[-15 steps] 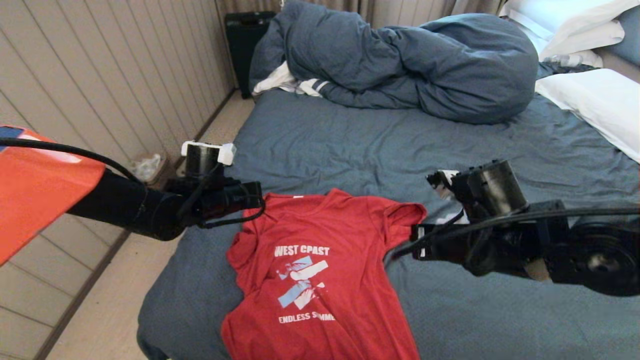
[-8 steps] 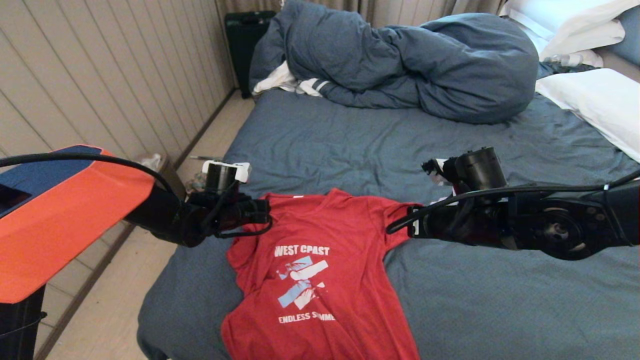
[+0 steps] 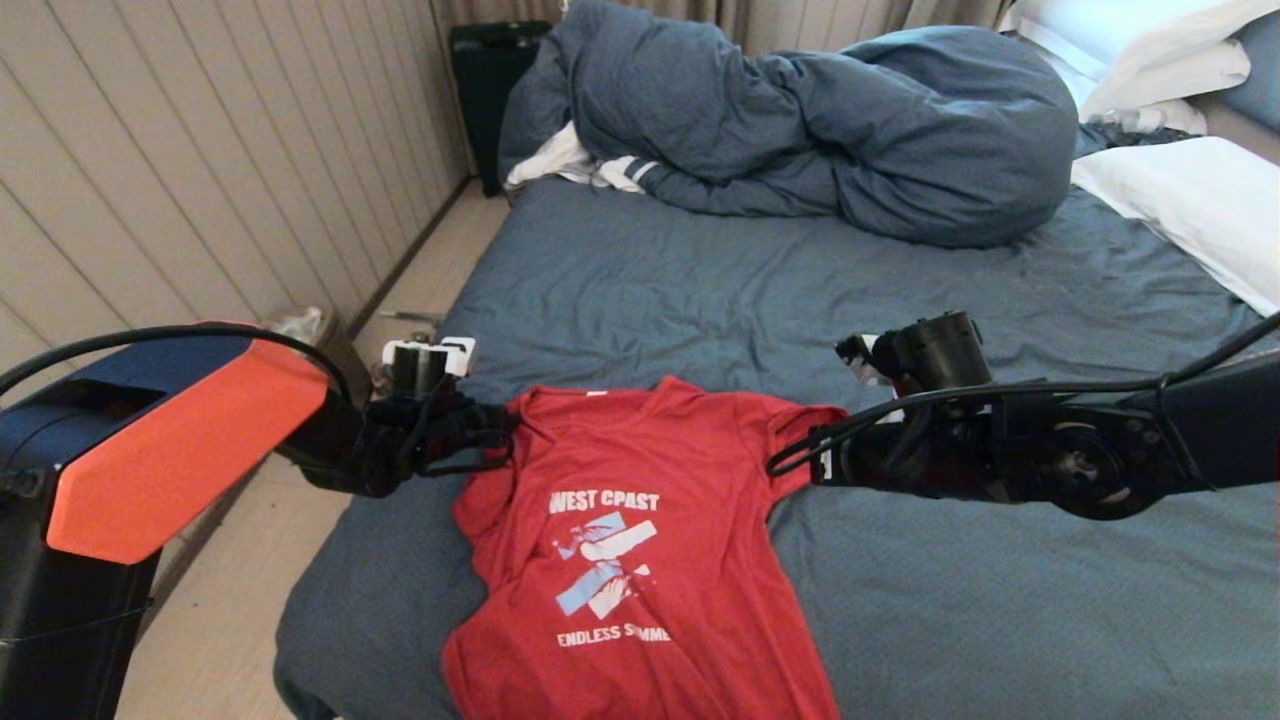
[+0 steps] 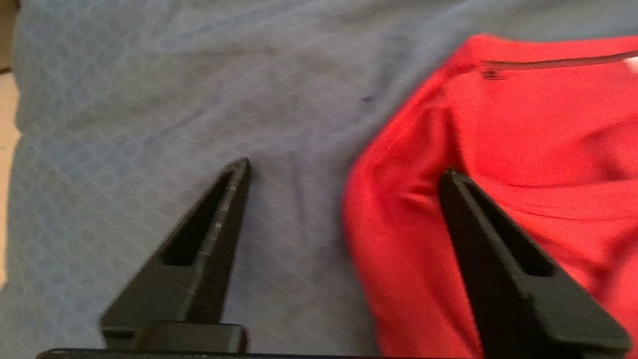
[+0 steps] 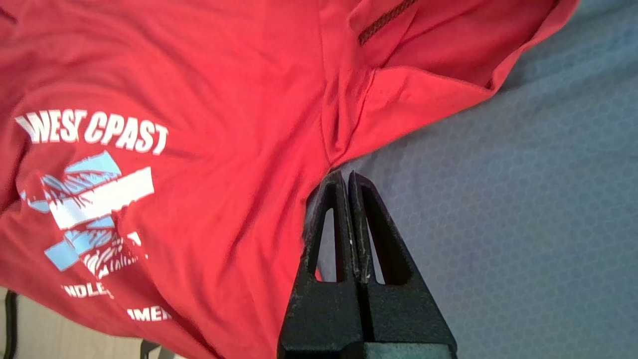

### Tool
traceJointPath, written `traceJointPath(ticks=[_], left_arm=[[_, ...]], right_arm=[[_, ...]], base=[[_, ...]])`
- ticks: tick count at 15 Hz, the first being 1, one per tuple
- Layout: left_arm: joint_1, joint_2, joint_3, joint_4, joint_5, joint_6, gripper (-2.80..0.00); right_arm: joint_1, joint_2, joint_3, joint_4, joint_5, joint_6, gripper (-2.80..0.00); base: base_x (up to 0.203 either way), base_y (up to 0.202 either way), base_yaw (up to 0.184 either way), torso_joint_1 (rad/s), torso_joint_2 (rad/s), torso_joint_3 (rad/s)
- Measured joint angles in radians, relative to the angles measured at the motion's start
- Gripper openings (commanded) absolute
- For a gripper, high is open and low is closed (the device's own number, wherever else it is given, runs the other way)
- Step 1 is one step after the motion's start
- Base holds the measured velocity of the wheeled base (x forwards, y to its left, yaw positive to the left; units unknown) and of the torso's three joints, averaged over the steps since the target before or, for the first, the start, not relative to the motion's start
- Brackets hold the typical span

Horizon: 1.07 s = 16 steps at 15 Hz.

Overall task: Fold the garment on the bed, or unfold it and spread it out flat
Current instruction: Unford the red T-shirt

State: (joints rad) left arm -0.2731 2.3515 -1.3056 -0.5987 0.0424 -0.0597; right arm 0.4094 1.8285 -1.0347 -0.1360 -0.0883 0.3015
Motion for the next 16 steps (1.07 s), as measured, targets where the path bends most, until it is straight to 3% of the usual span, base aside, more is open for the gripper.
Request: traceJointPath(ticks=[8, 9, 16], left_arm=[[-0.003, 0.021, 0.011, -0.003, -0.003, 0.01, 0.0], [-0.006, 0.023, 0.012, -0.003, -0.002, 0.01, -2.8], [-0.009, 0.04, -0.015, -0.022, 0.003, 0.01, -2.8]], right_arm=[[-0.003, 0.018, 0.0, 0.0, 0.0, 0.006, -2.8], [-0.006, 0.018, 0.0, 0.0, 0.0, 0.006, -2.8], [-0.011, 0.019, -0.002, 0.0, 0.0, 0.005, -2.8]], base=[[0.0, 0.0, 0.0, 0.0, 0.0, 0.0], [0.0, 0.0, 0.0, 0.0, 0.0, 0.0], [0.0, 0.0, 0.0, 0.0, 0.0, 0.0]])
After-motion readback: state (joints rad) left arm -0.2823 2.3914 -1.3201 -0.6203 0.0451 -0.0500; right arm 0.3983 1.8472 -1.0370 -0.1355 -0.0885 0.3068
